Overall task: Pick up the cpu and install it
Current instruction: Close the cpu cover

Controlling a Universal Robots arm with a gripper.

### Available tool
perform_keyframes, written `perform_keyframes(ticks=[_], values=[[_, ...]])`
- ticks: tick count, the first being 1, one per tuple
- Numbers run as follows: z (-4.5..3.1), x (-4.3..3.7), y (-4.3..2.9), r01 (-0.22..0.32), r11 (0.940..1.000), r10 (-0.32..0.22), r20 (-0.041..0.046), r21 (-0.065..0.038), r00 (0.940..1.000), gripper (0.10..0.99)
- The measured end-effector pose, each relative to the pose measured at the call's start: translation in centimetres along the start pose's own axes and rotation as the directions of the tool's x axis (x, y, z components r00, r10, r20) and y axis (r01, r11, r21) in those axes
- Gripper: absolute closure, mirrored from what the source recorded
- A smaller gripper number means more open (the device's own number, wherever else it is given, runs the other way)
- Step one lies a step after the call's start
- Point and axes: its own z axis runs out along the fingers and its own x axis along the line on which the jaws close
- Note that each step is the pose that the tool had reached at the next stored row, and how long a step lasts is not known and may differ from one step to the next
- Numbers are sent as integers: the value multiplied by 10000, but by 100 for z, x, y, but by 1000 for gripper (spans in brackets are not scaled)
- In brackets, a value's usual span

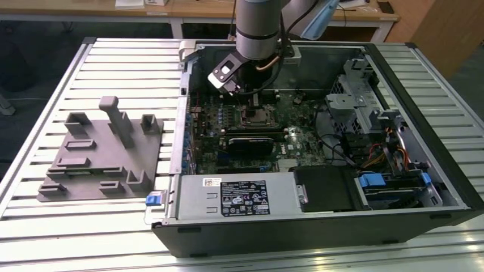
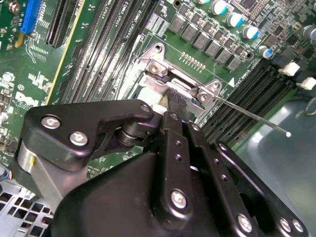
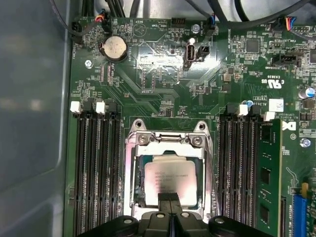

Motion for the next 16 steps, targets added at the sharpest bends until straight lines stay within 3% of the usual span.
perform_keyframes(ticks=[6, 16], values=[[44, -2, 4, 1, 10000, -1, 7, 6, 10000, 980], [57, -5, 136, 2, 10000, -2, 16, 11, 10000, 980]])
